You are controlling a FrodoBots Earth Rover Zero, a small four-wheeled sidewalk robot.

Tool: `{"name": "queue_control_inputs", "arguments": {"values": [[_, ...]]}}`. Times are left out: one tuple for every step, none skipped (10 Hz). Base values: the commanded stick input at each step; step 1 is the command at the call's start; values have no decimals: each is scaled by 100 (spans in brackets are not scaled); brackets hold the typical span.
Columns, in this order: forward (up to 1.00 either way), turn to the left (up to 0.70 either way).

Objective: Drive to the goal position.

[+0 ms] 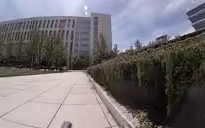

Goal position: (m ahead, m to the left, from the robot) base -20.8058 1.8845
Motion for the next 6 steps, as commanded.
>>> {"name": "queue_control_inputs", "arguments": {"values": [[10, 0], [10, 0], [10, 0], [10, 0], [10, 0], [10, 0]]}}
